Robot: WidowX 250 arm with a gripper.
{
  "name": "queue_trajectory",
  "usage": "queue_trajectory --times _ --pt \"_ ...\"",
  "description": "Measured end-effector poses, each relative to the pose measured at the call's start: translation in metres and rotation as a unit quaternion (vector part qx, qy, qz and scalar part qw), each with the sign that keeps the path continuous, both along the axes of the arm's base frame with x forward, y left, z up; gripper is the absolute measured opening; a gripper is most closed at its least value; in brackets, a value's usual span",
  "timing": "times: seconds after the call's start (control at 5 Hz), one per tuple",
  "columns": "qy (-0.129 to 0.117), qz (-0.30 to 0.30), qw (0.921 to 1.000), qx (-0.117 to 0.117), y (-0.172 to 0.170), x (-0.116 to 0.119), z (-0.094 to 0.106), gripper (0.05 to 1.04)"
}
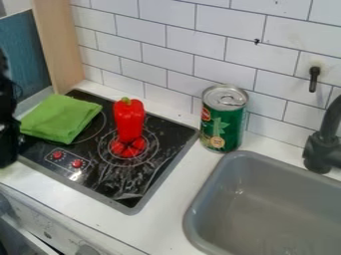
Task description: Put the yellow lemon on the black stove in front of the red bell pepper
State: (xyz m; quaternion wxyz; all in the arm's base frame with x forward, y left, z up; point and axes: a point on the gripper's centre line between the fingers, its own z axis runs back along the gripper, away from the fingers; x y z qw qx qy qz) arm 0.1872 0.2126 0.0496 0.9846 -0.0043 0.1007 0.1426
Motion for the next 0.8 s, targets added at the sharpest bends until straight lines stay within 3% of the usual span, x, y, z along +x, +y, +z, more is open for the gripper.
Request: queue_trajectory --times 0.2,0.4,0.6,0.8 --pt "-0.051 -0.041 0.9972 -0.037 -0.046 0.007 0.031 0.806" --pt "-0.052 -0.109 0.9909 -0.06 -0.093 0.011 0.037 0.806" --pt "-0.037 -0.164 0.9831 -0.072 -0.144 0.018 0.026 0.806" --pt "-0.054 -0.188 0.9782 -0.07 -0.167 0.03 0.022 0.806"
